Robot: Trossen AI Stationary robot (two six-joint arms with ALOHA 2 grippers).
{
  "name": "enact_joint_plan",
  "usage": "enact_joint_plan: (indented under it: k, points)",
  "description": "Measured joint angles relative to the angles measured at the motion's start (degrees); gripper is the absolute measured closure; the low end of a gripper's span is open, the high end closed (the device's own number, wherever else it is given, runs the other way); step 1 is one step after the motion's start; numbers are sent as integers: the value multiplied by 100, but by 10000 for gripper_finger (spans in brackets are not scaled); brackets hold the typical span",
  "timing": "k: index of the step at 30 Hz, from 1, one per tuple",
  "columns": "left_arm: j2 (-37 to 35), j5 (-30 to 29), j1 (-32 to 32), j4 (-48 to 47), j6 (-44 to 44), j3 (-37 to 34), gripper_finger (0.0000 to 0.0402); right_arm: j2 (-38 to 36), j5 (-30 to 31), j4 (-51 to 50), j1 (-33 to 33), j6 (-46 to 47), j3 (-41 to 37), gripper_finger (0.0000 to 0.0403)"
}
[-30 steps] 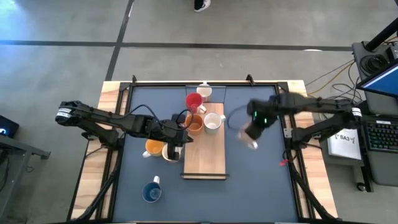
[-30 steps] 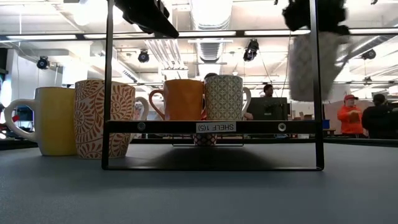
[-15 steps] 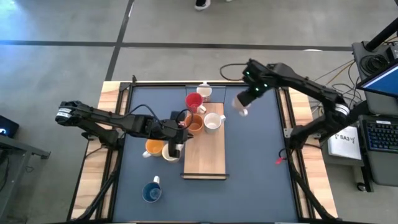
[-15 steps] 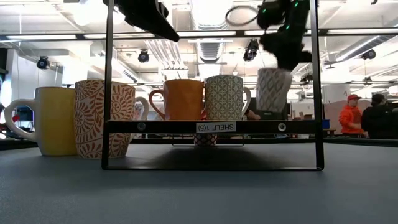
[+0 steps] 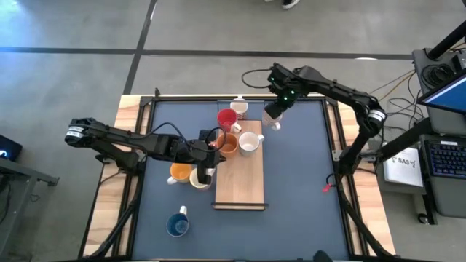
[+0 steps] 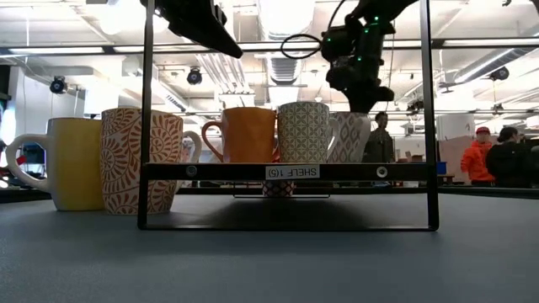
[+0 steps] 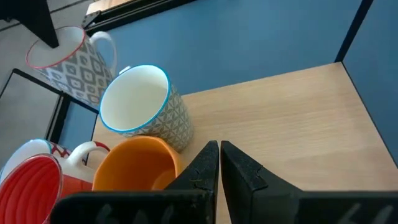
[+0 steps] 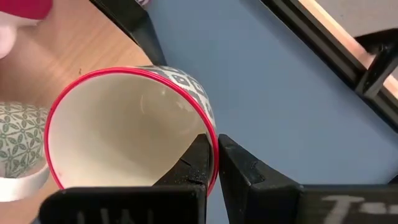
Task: Place coffee mugs
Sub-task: Put the gray patterned mug on the shelf
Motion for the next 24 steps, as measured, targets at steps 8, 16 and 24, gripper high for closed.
enact_joint_plan:
  k: [8,16,24]
  points:
    - [0,0,-2,-22,-301,0,402,158,-99,152,75,-43,185,390]
    - [-2,0,-2,-114,-450,-7,402,158,-149,442,209,-7,183,390]
    - [-2,1,-2,-120,-452,-7,402,333,-63,748,410,73,181,390]
